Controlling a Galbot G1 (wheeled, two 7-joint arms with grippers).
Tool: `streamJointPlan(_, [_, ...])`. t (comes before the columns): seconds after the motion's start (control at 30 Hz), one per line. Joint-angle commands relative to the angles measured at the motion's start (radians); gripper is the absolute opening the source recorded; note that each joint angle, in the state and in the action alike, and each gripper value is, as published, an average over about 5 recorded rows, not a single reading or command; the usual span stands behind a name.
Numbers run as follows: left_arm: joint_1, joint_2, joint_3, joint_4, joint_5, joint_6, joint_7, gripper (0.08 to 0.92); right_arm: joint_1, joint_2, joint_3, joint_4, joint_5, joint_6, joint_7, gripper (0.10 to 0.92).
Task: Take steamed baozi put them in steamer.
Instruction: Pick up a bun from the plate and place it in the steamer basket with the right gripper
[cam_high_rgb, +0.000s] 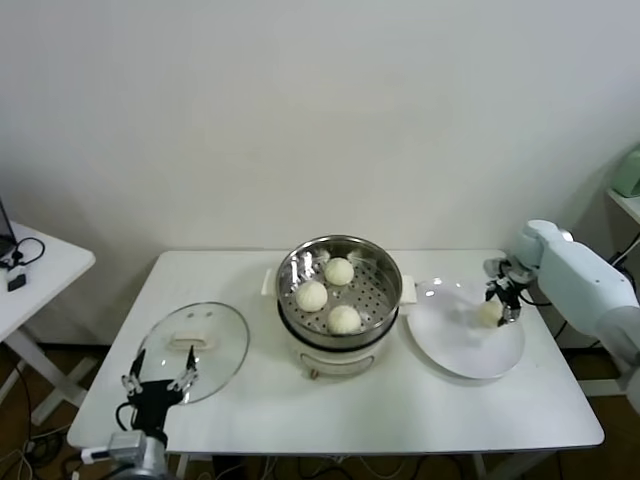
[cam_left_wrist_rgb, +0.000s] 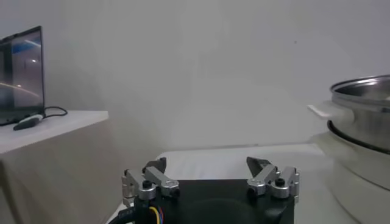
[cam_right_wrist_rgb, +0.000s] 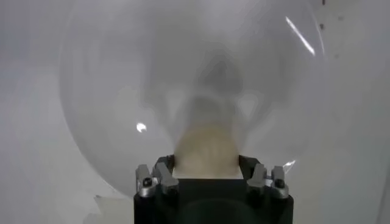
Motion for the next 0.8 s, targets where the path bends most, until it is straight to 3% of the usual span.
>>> streamJointPlan(0.03, [-0.001,-0.001,-0.002,-0.002,-0.003,-0.003,0.001,0.823,0.23,0.0,-0.275,0.095,0.286,-0.067,-0.005,0.692])
streamJointPlan(0.6, [-0.005,-0.008,0.04,-0.012,-0.005,-0.026,0.009,0.823,0.748,0.123,-0.87,0.396,1.036,-0.328,0.039,0.689])
streamJointPlan(0.8, [-0.004,-0.008,0.048,-0.012,-0.008,-0.037,0.019,0.823,0.76,0.141,-0.918,0.538,1.138,-0.387,0.096,0.689])
